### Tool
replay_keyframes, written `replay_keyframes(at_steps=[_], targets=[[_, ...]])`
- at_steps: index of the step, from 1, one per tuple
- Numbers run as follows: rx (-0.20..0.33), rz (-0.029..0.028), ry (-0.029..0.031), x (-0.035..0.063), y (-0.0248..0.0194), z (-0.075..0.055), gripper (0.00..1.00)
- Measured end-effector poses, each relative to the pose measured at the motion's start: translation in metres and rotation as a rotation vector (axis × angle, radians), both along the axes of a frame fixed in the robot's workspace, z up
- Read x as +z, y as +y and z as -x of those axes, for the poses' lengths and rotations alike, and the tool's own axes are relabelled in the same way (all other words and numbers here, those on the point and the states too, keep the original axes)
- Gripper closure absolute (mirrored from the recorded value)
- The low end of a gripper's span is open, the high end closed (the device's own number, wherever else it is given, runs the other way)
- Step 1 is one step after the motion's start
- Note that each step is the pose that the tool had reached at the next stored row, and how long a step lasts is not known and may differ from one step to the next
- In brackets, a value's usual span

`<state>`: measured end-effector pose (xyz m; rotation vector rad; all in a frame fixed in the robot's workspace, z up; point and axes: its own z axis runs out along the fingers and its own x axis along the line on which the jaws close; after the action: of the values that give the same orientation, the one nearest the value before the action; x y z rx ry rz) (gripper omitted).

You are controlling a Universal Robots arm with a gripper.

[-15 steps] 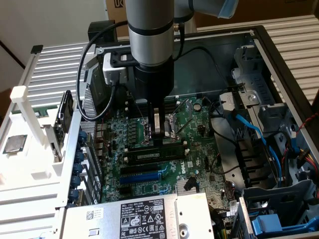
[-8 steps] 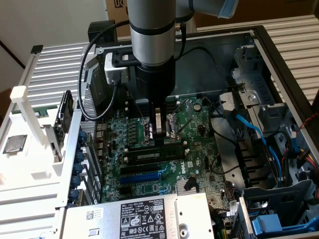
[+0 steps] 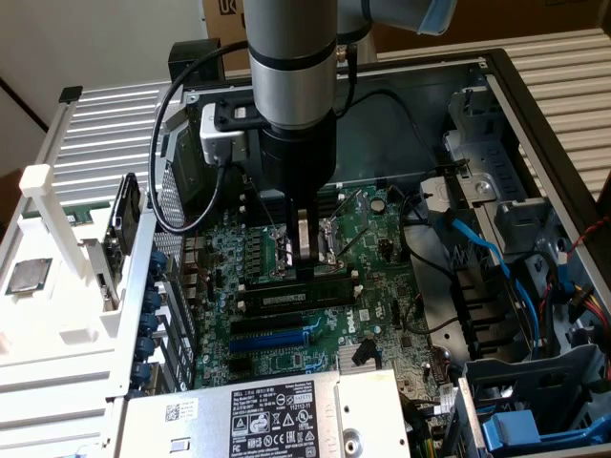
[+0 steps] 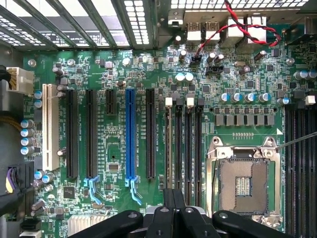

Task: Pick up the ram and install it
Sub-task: 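Press down the ram until it locks into place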

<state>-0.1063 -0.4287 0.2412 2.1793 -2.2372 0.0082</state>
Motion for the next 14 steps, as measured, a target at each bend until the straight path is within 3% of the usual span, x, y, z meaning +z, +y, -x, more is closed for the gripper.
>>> replay_keyframes(at_steps=[14], targets=[[0.000,-0.0001,-0.0001,-0.0036,0.0019,0.0026,0.90]])
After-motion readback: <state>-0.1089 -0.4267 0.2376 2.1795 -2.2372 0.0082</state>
